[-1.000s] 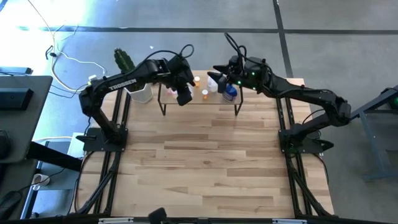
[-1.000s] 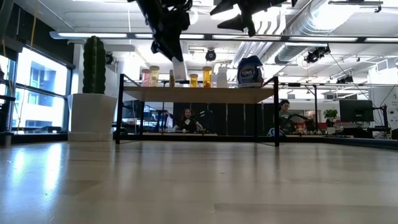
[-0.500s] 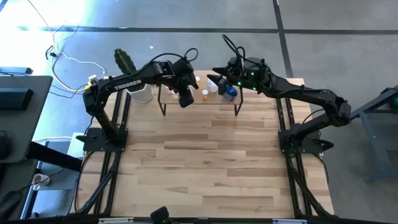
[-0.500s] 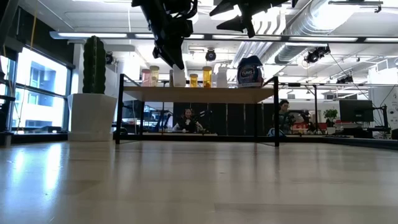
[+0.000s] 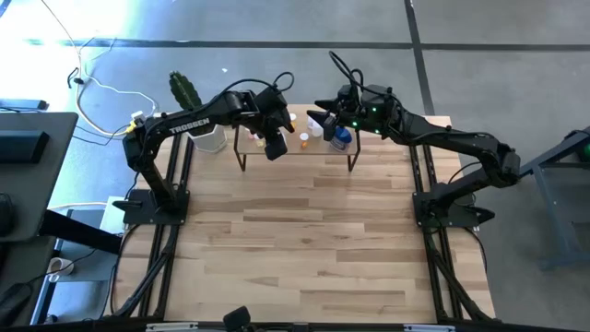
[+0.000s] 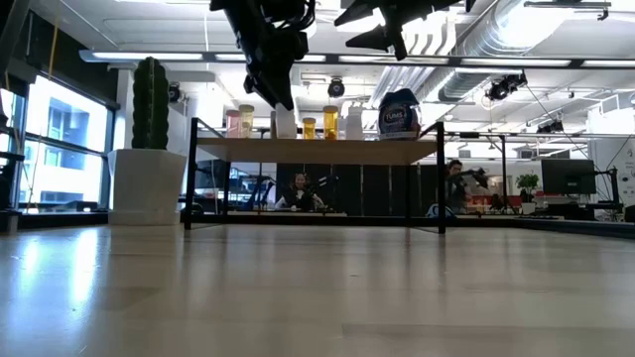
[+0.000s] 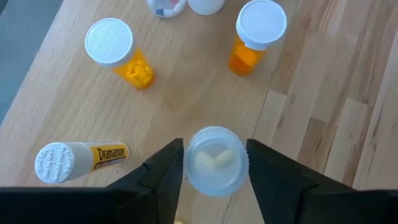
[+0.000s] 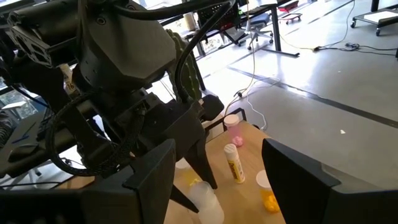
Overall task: Pick and place medicine bottles onto shelf by color
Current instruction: Put the white pill bottle on the shelf, then return to Home Position
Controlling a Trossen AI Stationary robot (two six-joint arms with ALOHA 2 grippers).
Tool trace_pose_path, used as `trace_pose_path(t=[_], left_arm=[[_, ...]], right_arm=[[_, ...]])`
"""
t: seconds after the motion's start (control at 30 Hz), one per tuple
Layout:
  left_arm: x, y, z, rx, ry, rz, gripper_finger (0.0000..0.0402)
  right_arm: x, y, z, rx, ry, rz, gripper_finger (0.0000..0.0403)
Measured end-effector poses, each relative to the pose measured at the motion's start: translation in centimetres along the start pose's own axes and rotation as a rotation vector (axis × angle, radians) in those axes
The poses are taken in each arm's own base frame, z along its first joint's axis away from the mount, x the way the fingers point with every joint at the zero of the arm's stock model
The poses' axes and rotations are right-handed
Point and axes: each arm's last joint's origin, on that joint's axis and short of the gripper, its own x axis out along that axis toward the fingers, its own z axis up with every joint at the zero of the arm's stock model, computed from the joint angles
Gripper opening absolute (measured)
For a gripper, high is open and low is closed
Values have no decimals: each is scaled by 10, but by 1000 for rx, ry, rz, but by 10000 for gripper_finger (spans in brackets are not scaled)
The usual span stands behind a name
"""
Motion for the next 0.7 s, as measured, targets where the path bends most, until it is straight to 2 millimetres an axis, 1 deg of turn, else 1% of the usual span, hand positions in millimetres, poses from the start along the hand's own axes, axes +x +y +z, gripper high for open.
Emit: trace_pose_path(t=[0.27,0.43,0.53,0.7], left_arm=[[0,0,0,0,0,5,189],[-2,1,0,-1,-4,27,197],[-8,1,0,0,-23,32,197],[-25,2,-1,13,-70,51,197]], right_arm=[[0,0,-1,0,8,-2,231],[0,0,-1,0,8,-2,231],[0,0,-1,0,8,-2,231],[0,0,-1,0,8,-2,231]])
